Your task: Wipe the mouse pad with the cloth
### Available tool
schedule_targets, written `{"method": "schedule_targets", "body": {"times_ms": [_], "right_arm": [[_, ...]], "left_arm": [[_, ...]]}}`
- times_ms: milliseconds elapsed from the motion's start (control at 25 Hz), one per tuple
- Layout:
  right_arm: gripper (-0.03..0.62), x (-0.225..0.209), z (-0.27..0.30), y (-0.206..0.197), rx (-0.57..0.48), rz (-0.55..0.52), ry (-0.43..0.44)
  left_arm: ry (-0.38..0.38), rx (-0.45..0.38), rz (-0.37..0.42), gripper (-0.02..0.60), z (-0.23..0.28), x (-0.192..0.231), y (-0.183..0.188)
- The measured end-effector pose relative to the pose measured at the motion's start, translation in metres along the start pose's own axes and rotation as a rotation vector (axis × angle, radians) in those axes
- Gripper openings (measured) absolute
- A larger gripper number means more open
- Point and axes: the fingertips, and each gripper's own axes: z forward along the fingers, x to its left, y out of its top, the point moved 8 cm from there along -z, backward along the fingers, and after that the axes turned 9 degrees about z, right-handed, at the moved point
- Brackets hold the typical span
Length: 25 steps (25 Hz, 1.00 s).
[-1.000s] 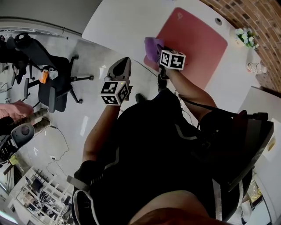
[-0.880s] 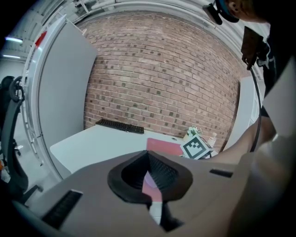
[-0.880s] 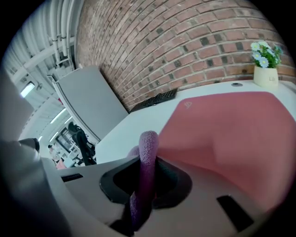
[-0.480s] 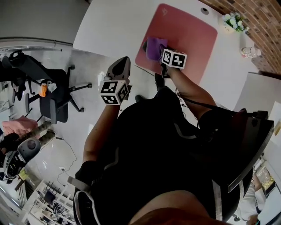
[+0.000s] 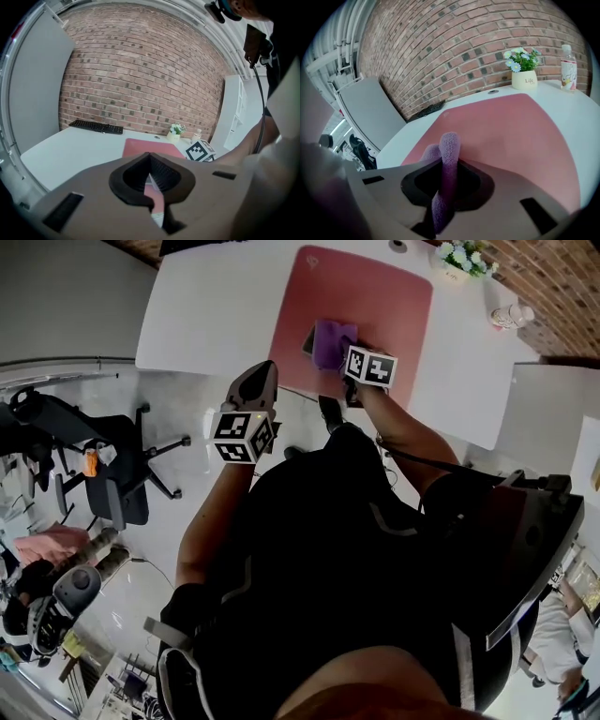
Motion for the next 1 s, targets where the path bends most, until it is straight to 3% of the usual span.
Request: {"method": "schedule_targets", "body": {"times_ms": [1000], "right_arm": [[0.060, -0.110, -0.080, 0.003, -0.129, 0.165, -0.231]], "left_arm": [[-0.235, 0.009, 0.115, 0.004, 0.054, -0.054, 0.017]]}}
